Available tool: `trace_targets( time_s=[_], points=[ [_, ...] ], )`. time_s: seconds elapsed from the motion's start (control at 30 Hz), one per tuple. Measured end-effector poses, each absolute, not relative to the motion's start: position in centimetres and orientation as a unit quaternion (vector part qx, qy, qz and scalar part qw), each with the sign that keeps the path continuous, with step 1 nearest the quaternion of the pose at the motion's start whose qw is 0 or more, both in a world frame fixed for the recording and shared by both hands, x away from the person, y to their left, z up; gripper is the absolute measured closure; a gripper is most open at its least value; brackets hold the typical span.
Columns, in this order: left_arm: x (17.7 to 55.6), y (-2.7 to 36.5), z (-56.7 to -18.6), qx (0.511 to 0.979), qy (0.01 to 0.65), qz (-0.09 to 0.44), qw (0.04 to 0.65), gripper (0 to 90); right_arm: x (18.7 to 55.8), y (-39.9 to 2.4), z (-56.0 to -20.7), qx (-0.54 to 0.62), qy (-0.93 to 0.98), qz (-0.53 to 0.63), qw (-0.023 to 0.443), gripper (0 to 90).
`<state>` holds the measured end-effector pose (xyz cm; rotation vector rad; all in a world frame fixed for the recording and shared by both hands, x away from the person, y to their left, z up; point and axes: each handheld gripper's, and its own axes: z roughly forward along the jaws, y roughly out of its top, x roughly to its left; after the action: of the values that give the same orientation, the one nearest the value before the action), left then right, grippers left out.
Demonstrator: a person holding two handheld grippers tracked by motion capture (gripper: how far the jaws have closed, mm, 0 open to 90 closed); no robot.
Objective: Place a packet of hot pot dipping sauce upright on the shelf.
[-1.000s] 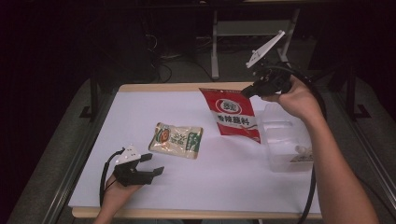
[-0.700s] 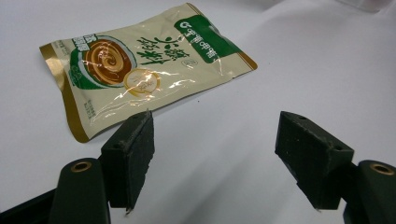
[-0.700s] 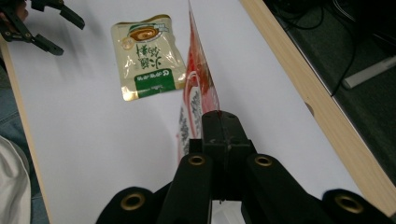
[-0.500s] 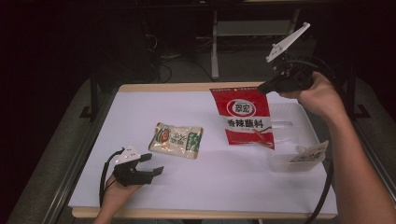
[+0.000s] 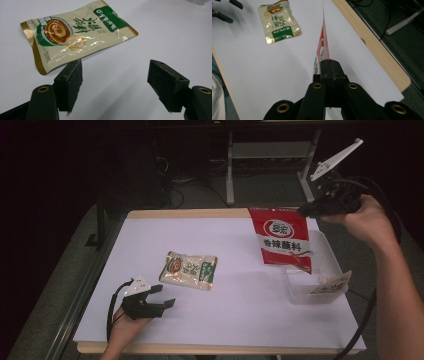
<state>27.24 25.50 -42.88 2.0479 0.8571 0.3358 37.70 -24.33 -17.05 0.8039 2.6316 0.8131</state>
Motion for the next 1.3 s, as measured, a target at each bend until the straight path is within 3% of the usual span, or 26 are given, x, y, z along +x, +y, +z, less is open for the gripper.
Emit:
trace_targets(
  time_s=[0.93,1.3],
  points=[
    [27.3,25.1,-43.3,0.824,0.345,0.129,0.430,27.8,34.9,-31.1,-15.3,0.336,0.883,0.282,0.168,90.0],
    [27.3,24.9,-43.4,0.822,0.348,0.128,0.431,27.8,35.6,-31.5,-17.5,0.346,0.884,0.273,0.154,90.0]
  ],
)
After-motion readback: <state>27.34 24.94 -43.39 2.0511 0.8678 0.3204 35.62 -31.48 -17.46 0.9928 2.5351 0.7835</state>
